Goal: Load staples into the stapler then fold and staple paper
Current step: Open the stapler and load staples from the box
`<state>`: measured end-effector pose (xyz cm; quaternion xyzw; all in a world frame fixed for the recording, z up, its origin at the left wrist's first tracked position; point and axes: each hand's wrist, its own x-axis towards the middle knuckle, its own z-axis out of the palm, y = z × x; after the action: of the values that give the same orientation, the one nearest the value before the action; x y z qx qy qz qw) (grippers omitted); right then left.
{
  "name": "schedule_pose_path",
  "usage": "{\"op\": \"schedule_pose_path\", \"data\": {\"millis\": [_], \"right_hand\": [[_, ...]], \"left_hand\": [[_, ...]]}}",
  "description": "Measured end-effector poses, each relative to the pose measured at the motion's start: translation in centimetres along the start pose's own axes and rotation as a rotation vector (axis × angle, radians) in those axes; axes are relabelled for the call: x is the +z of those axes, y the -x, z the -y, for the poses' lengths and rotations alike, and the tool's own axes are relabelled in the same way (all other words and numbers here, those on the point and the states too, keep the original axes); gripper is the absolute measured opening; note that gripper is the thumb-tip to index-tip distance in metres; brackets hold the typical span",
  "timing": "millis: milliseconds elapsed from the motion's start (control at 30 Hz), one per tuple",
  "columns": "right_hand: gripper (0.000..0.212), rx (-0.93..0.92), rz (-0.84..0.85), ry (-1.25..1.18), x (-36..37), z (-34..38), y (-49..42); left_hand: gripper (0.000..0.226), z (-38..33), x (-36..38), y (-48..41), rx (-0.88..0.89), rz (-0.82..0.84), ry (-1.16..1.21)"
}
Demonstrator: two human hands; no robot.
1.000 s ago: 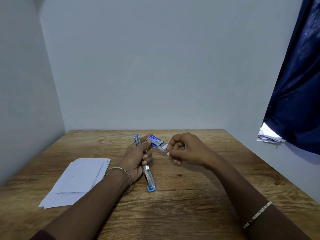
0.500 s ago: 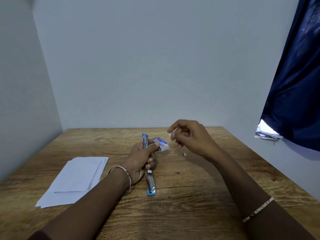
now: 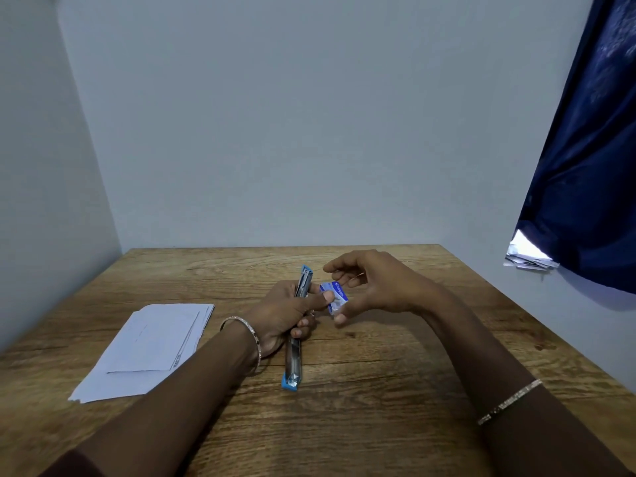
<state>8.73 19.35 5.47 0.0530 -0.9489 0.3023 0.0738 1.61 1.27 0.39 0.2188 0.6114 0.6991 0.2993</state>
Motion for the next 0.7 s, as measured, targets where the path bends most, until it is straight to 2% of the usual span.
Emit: {"op": "schedule_pose_path", "data": {"millis": [167,267,400,567,700], "right_hand": [[0.073,-0.006,-0.002,0.082,0.0,-0.5,-0.3],[0.068,0.055,-0.035,0.108,-0.3,-1.1,-0.2],[0.065,0.105,0.07,0.238,-0.1,-1.3,-0.2],[0.066,0.116,0.121,0.25,0.1,-1.4,-0.4],[0.064,0.11,0.079,0.223,-0.1,-1.5,-0.2]], "left_hand": [[0.015,-0.1,0.0,0.1,-0.015,-0.014,-0.029],[0.029,-0.4,-0.2,-0.2,-0.031,-0.114,0.007],[0.05,-0.7,-1.0,-0.6,-0.078,-0.214,0.078],[0.046,-1.1,-1.3,-0.5,-0.109,-0.139,0.324],[0.039,-1.4,-1.4,-0.4,-0.078,-0.141,0.383]]}}
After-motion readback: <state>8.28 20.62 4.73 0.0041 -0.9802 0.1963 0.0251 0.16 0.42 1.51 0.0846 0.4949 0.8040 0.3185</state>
